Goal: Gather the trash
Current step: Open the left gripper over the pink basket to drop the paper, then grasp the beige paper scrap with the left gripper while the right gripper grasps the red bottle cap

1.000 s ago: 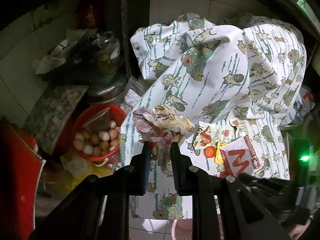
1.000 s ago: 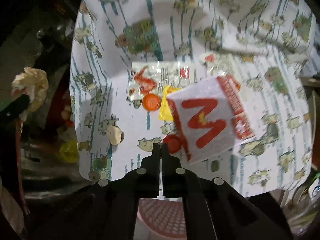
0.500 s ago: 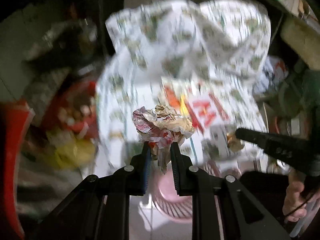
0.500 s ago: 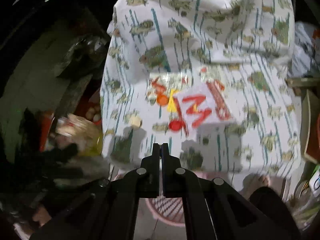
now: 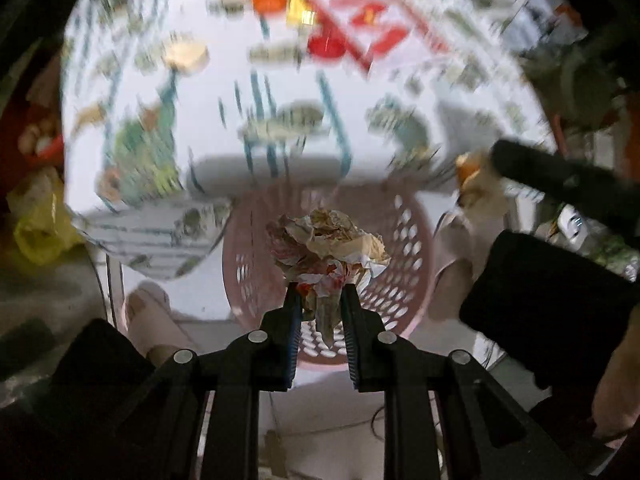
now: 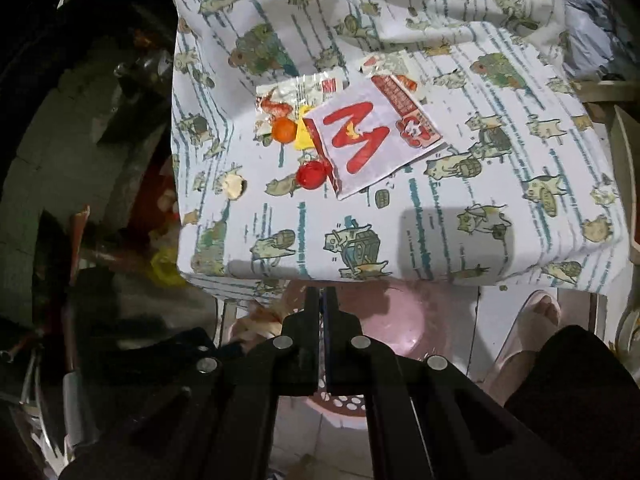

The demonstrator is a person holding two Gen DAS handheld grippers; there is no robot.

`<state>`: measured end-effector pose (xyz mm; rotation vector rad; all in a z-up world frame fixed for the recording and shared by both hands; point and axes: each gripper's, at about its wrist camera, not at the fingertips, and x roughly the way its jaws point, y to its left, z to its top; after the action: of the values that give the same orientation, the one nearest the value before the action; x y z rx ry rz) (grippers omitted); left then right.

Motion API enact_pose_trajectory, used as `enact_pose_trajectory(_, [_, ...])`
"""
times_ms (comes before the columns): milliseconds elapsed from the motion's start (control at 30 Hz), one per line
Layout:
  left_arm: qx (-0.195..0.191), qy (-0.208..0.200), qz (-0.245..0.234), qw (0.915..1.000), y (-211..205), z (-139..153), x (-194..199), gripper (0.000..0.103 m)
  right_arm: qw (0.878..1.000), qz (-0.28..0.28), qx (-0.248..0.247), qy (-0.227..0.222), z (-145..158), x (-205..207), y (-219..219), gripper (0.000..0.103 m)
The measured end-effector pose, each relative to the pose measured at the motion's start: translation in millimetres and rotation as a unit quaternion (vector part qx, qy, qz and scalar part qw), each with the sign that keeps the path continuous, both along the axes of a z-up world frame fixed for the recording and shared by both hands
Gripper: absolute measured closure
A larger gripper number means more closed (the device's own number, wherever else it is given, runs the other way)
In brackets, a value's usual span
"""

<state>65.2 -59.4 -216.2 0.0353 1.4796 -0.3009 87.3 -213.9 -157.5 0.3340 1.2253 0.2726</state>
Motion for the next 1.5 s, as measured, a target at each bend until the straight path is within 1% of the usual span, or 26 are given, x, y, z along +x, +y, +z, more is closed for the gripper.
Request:
enact_pose_trajectory(67, [0.003,0.009,0.002,0.9999,-0.6,-13.5,3.1,0.084,1.000,0.008,0.003,0.006,-12.8,2.1,0.1,0.101])
enact_pose_trajectory(133, [-0.010,0.028,-0.005,0.9995,-2.0,-26.2,6.0,0.084,1.000,0.016,0.006,0.013,-23.6,3.5,1.2,0.101])
enact_pose_trajectory(167, [-0.008,0.035,-0.006,0.9993,-3.7,-33.4,6.9,0.084,1.000,0.020,0.008,0.019,-30.5,4.3,2.3,0.101])
enact_pose_trajectory(267, [0.015,0.034,-0.013,0.9992,-12.7,-47.9,12.4,0.083,0.999,0.023,0.005,0.037,-45.6,6.0,3.6,0.101])
enact_pose_trajectory(300, [0.025,0.034,-0.016,0.9990,-15.0,-51.2,13.8,0.073,0.999,0.024,0.005,0.040,-48.5,5.9,2.8,0.101])
enact_pose_trajectory(333, [0.032,0.038,-0.019,0.9986,-16.8,-54.1,14.2,0.056,0.999,0.023,0.001,0.041,-51.4,6.1,1.4,0.101])
enact_pose_trajectory(367, [0.039,0.038,-0.023,0.9983,-17.6,-54.9,13.6,0.048,0.999,0.020,0.000,0.042,-52.3,6.4,0.4,0.101])
enact_pose_trajectory(400, [0.050,0.029,-0.029,0.9979,-19.4,-52.3,12.5,0.037,0.999,0.018,0.004,0.046,-54.7,7.1,-1.2,0.101])
enact_pose_trajectory(433, [0.070,0.015,-0.039,0.9967,-22.5,-46.3,10.6,0.033,0.999,0.019,0.005,0.048,-56.0,7.7,-1.6,0.101])
enact_pose_trajectory(467, [0.084,0.006,-0.046,0.9954,-24.5,-40.0,8.9,0.032,0.999,0.023,-0.001,0.044,-56.3,8.1,-1.0,0.101])
enact_pose_trajectory(500, [0.088,-0.001,-0.048,0.9950,-25.1,-32.0,8.0,0.030,0.999,0.027,-0.008,0.041,-56.5,8.5,-0.6,0.101])
enact_pose_trajectory(567, [0.079,-0.012,-0.034,0.9962,-22.7,-16.6,8.7,0.030,0.999,0.038,-0.028,0.025,-61.5,9.5,3.4,0.101])
enact_pose_trajectory(667, [0.073,-0.028,-0.007,0.9969,-11.8,-0.5,14.3,0.030,0.998,0.041,-0.044,0.026,-82.6,14.2,9.1,0.101])
enact_pose_trajectory(733, [0.084,-0.034,0.004,0.9959,-7.0,2.1,19.2,0.030,0.995,0.050,-0.074,0.032,-102.4,16.8,16.8,0.101])
enact_pose_trajectory(800, [0.087,-0.034,0.014,0.9955,-2.3,2.4,22.5,0.030,0.994,0.056,-0.093,0.031,-113.1,16.9,20.7,0.101])
enact_pose_trajectory(867, [0.083,-0.030,0.016,0.9959,2.5,0.5,25.0,0.030,0.993,0.052,-0.097,0.032,-121.1,16.9,22.0,0.101])
enact_pose_trajectory(933, [0.089,-0.036,0.015,0.9953,3.5,4.0,25.2,0.030,0.994,0.044,-0.093,0.037,-123.2,19.5,21.2,0.100])
enact_pose_trajectory(967, [0.092,-0.039,0.015,0.9949,3.5,6.7,23.5,0.030,0.994,0.044,-0.094,0.038,-123.1,20.8,19.2,0.100])
enact_pose_trajectory(1033, [0.087,-0.043,0.017,0.9951,4.9,13.7,26.3,0.030,0.994,0.035,-0.095,0.033,-119.8,20.3,13.9,0.093])
enact_pose_trajectory(1067, [0.085,-0.048,0.021,0.9950,7.4,16.1,28.0,0.030,0.995,0.022,-0.093,0.029,-115.8,19.4,9.9,0.087])
enact_pose_trajectory(1100, [0.085,-0.055,0.025,0.9945,11.1,19.6,28.1,0.030,0.995,0.016,-0.091,0.027,-112.6,18.2,8.2,0.083])
enact_pose_trajectory(1133, [0.086,-0.064,0.029,0.9938,12.1,25.4,29.2,0.030,0.996,0.006,-0.084,0.023,-107.2,17.7,4.9,0.082])
enact_pose_trajectory(1233, [0.087,-0.089,0.038,0.9915,15.1,50.4,29.1,0.030,0.997,0.004,-0.077,0.019,-93.4,15.9,3.1,0.080])
enact_pose_trajectory(1333, [0.068,-0.124,0.043,0.9890,20.2,80.3,24.1,0.030,0.996,0.012,-0.087,0.002,-71.3,10.6,6.4,0.080])
enact_pose_trajectory(1400, [0.069,-0.154,0.042,0.9848,22.9,100.8,21.8,0.030,0.996,0.021,-0.089,-0.016,-46.7,4.7,7.9,0.080])
enact_pose_trajectory(1500, [0.066,-0.183,0.045,0.9799,27.6,124.0,30.5,0.030,0.995,0.035,-0.087,-0.045,-11.7,3.6,8.2,0.079])
